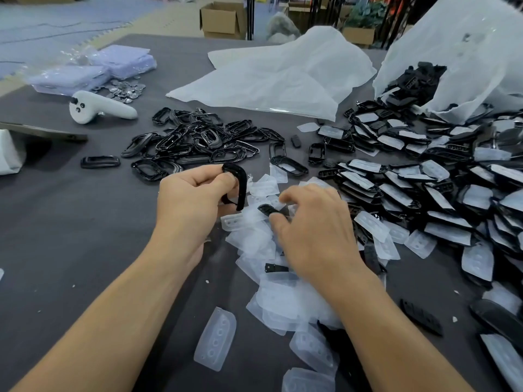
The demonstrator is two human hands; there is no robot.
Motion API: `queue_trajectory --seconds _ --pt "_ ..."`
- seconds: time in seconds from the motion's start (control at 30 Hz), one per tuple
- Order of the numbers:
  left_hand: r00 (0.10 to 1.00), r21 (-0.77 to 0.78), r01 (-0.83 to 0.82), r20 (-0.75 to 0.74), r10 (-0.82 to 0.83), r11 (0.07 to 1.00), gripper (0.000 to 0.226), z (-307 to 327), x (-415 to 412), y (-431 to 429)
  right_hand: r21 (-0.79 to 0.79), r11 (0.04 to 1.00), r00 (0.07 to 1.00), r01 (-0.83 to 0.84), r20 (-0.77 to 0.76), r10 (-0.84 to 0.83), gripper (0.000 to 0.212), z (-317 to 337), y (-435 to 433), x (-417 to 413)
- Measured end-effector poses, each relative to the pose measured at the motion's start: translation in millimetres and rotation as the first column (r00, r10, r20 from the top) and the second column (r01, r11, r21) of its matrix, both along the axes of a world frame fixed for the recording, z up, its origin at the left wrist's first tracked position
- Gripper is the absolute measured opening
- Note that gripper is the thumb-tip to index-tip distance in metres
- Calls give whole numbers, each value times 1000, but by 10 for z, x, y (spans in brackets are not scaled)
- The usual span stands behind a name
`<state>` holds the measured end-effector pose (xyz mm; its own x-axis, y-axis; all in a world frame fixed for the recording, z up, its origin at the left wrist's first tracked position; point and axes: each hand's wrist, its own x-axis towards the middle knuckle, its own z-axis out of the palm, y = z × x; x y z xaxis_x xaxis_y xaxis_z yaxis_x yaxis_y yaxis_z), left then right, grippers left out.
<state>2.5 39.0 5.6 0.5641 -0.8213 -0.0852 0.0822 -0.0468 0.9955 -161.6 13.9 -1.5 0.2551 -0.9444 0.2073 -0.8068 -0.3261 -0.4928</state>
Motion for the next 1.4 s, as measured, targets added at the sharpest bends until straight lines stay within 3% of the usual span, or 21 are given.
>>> queue_trajectory --seconds 0.07,0.2,0.27,0.4,0.5,0.73,0.87,1.0,1.1,1.4 --pt "998 -15 45 -32 -46 999 24 20 -17 18 -17 1000 999 -16 -35 15 5 13 0 12" --pt "997 -61 -19 76 24 998 32 43 -32 30 -75 997 997 31 78 -25 10 9 -29 -35" --pt "990 -46 -46 133 52 998 32 33 -19 28 -55 998 971 32 237 -18 11 -5 -30 -56" --pt "980 -20 -31 197 34 999 27 -4 -8 28 81 995 808 -64 589 4 18 54 -37 -68" --pt "977 -20 9 214 -4 1000 26 -14 -5 28 145 972 733 -184 679 38 20 112 -14 -56" --pt "937 17 202 286 -198 979 14 -66 -8 54 93 963 760 -255 635 139 23 144 25 -66" --pt "923 38 316 221 -316 948 14 -56 -53 65 74 976 828 -203 545 131 20 126 41 -69" --pt "910 65 392 119 -397 918 20 6 -44 82 33 990 838 -134 537 95 17 126 44 -77" --pt "876 90 458 125 -466 885 25 32 -37 103 0 988 840 -154 527 130 19 147 56 -75" --pt "856 103 481 158 -492 871 26 0 -51 117 -7 986 851 -165 505 146 14 170 54 -86"
